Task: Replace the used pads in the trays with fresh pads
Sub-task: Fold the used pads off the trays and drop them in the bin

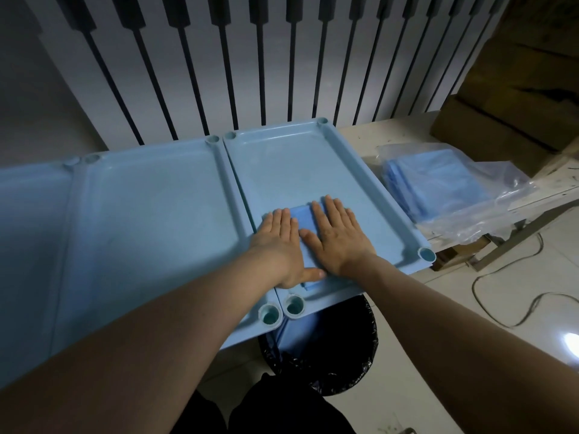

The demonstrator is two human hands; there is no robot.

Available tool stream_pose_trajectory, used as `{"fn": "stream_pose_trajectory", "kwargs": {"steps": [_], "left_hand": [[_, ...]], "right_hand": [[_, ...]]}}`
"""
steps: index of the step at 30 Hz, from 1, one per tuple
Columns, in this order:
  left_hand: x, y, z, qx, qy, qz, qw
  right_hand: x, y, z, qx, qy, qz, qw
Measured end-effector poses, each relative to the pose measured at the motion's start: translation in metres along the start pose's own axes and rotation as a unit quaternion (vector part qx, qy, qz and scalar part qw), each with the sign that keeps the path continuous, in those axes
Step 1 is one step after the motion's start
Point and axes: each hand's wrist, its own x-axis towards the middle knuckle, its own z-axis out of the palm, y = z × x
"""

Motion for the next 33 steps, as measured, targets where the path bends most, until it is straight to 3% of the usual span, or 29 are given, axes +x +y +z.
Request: {"fn": "stream_pose_trajectory", "kwargs": {"steps": [4,6,8,10,14,17,20,22,24,26,28,33], "left_hand": [[-0.006,-0.003,0.004,-0.049,0.049,0.009,0.998],[-0.009,-0.006,0.007,-0.096,0.089,0.015,0.991],[-0.016,-0.008,0.013,-0.165,0.147,0.030,0.975],[-0.028,-0.012,0.019,-0.263,0.195,0.036,0.944],[-0.061,-0.028,0.025,-0.458,0.232,0.001,0.858],[-0.084,-0.041,0.029,-0.583,0.216,-0.057,0.781],[-0.103,-0.048,0.031,-0.684,0.217,-0.094,0.691],[-0.114,-0.047,0.028,-0.745,0.209,-0.121,0.622],[-0.126,-0.042,0.024,-0.813,0.182,-0.132,0.537],[-0.138,-0.035,0.022,-0.890,0.135,-0.086,0.427],[-0.154,-0.024,0.023,-0.933,0.074,-0.025,0.352],[-0.189,0.011,0.043,-0.933,0.058,-0.017,0.355]], "right_hand": [[-0.012,0.002,-0.006,0.051,-0.017,0.043,0.998],[-0.022,0.004,-0.012,0.074,0.041,0.077,0.993],[-0.033,0.003,-0.017,0.068,0.097,0.151,0.981],[-0.039,0.001,-0.024,0.123,0.081,0.236,0.960],[-0.041,-0.004,-0.041,0.344,0.014,0.312,0.885],[-0.045,-0.012,-0.050,0.483,0.021,0.296,0.824],[-0.060,-0.025,-0.064,0.623,0.053,0.250,0.739],[-0.083,-0.039,-0.079,0.689,0.050,0.191,0.698],[-0.110,-0.054,-0.091,0.721,0.025,0.139,0.678],[-0.136,-0.065,-0.099,0.734,-0.014,0.108,0.671],[-0.160,-0.074,-0.101,0.731,-0.052,0.087,0.674],[-0.215,-0.086,-0.082,0.723,-0.073,0.105,0.679]]}}
